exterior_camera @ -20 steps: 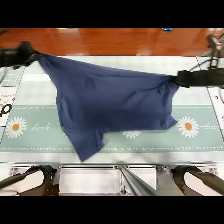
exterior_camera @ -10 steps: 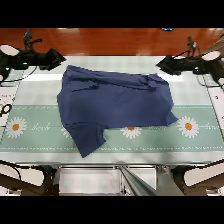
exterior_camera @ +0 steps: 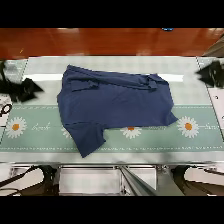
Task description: Fold the shirts.
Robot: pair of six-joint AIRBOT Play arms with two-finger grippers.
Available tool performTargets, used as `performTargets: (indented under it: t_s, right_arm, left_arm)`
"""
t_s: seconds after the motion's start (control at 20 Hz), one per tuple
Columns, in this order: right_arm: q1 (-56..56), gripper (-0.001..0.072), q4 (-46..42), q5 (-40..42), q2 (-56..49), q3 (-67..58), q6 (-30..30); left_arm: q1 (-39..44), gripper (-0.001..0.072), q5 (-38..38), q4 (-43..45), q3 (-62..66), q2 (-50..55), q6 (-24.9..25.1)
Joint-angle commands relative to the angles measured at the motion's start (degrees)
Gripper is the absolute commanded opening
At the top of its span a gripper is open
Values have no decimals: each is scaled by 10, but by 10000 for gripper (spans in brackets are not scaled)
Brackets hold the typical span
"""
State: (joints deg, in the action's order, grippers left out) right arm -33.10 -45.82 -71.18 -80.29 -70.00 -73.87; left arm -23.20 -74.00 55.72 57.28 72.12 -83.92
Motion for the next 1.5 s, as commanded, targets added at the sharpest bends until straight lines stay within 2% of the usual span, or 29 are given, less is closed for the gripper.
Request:
performTargets:
  t_s: [0.0, 0.1, 0.15, 0.3, 0.55, 0.6, 0.9, 0.95, 1.0, 1.05, 1.2, 1.45]
  right_arm:
    - [-33, 415, -42, 73, 105, 233, 16]
    - [-35, 415, -41, 71, 134, 305, 57]
    - [-35, 415, -38, 79, 149, 327, 57]
    - [-18, 414, -11, 88, 163, 348, 57]
    - [2, 414, -12, 96, 163, 348, 59]
    - [2, 414, -11, 101, 163, 348, 59]
    - [2, 414, -11, 132, 163, 348, 51]
    - [0, 414, -12, 135, 163, 348, 50]
    - [-3, 414, -15, 137, 163, 348, 50]
    - [-12, 414, -17, 139, 163, 348, 48]
    - [-41, 414, -31, 142, 147, 348, 29]
    - [-28, 413, -38, 115, 64, 348, 26]
  left_arm:
    - [-15, 502, 1, -91, -199, -55, 39]
    - [-15, 502, 35, -114, -241, -55, 61]
    - [-15, 502, 46, -113, -249, -54, 63]
    - [-15, 502, 53, -111, -252, -31, 37]
    - [-14, 501, 80, -109, -252, 0, 32]
    - [-10, 501, 86, -107, -252, 4, 14]
    - [84, 487, 160, -107, -250, 30, -28]
    - [93, 308, 162, -107, -245, 37, -27]
    - [96, 21, 162, -108, -239, 39, -7]
    - [98, 21, 159, -107, -233, 38, 8]
    - [93, 21, 153, -103, -216, 38, 10]
    - [93, 22, 153, -103, -212, 38, 24]
